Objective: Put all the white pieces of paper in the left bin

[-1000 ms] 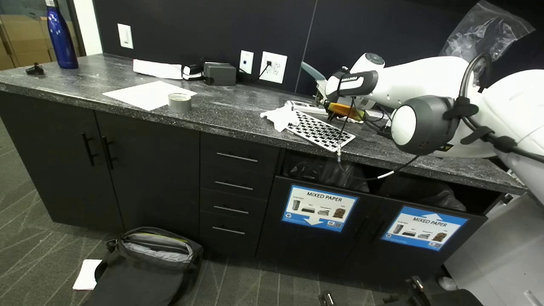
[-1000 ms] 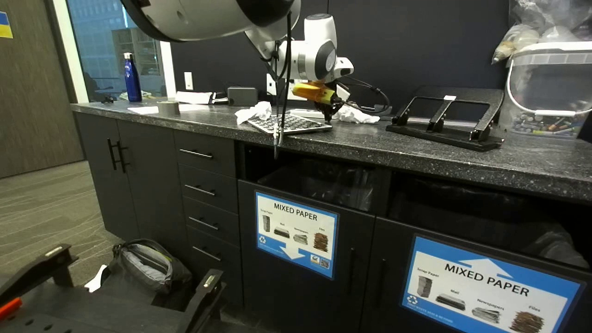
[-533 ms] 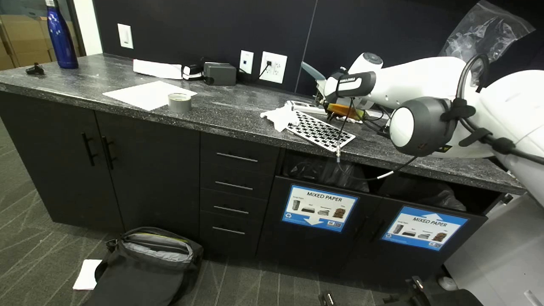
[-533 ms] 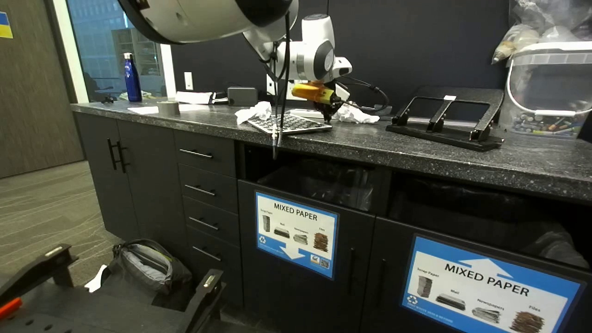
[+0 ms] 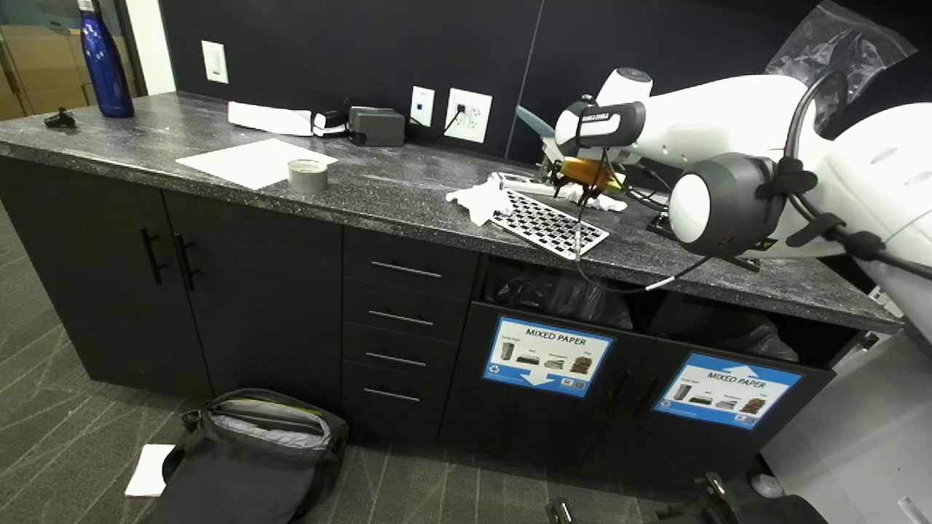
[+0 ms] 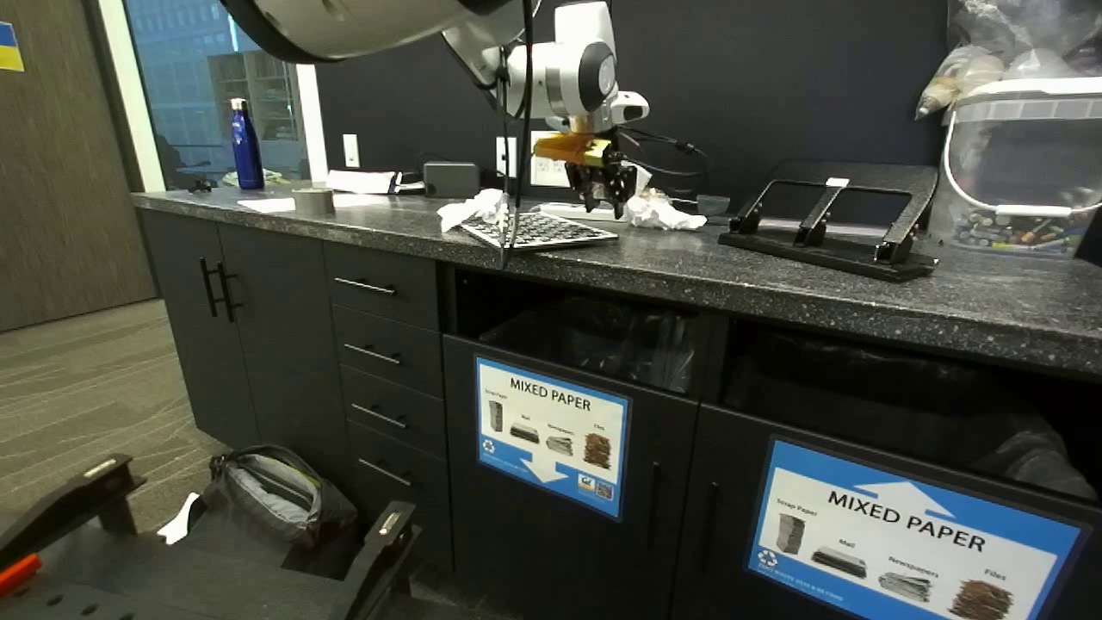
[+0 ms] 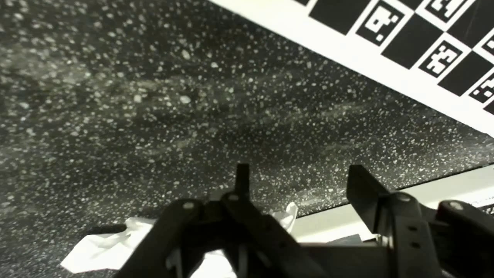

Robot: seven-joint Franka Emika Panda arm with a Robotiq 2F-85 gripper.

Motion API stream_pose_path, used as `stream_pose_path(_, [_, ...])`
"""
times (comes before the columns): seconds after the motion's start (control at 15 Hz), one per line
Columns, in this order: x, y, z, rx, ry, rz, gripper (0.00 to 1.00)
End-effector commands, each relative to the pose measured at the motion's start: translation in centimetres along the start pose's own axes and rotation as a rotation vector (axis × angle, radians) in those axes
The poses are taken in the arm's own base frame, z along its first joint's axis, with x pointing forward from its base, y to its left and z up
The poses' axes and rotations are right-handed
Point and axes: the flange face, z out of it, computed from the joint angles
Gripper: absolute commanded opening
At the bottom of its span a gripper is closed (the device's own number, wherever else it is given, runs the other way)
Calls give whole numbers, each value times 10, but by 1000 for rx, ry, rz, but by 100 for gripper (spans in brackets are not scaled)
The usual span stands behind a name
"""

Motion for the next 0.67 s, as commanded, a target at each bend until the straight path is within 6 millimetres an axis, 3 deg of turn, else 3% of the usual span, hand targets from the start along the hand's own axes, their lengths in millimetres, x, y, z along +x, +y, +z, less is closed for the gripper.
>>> stream_pose_path(0.0, [16, -5, -41, -83, 7, -5, 98])
stream_pose_path(0.27, [30, -1, -60, -109, 57, -73, 100])
stream_pose_path(0.6, [27, 29, -26, -93, 97, -74, 100])
